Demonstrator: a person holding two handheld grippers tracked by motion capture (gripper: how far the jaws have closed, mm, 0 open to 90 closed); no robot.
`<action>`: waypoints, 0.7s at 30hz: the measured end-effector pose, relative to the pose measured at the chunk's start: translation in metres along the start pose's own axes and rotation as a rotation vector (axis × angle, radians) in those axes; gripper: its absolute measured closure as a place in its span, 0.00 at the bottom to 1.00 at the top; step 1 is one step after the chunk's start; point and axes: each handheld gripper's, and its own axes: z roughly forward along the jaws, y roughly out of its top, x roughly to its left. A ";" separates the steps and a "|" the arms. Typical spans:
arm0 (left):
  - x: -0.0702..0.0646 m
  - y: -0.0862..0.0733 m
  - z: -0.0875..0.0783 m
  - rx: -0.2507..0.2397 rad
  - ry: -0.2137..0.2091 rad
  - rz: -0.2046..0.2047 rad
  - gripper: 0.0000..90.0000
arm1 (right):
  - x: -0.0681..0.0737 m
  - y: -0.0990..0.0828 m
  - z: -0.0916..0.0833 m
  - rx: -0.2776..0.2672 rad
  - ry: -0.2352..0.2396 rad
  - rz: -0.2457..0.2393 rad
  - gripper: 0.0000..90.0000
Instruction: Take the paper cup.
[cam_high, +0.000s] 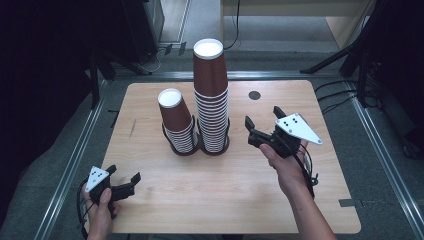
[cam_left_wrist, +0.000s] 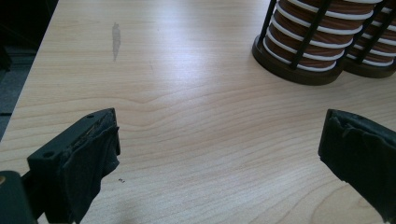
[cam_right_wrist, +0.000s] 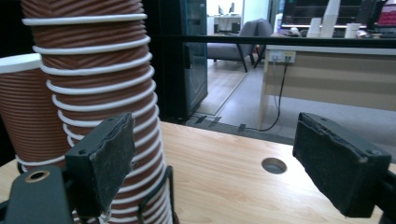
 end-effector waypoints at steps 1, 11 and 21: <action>0.000 0.000 0.000 0.000 0.000 0.000 0.00 | 0.004 0.002 0.003 -0.003 0.010 -0.002 0.14; -0.001 0.000 0.000 0.000 -0.003 0.007 0.00 | 0.022 0.014 0.017 -0.022 0.038 -0.019 0.14; 0.000 0.000 0.000 0.000 -0.016 0.004 0.00 | 0.050 0.037 0.034 -0.055 0.087 -0.037 0.07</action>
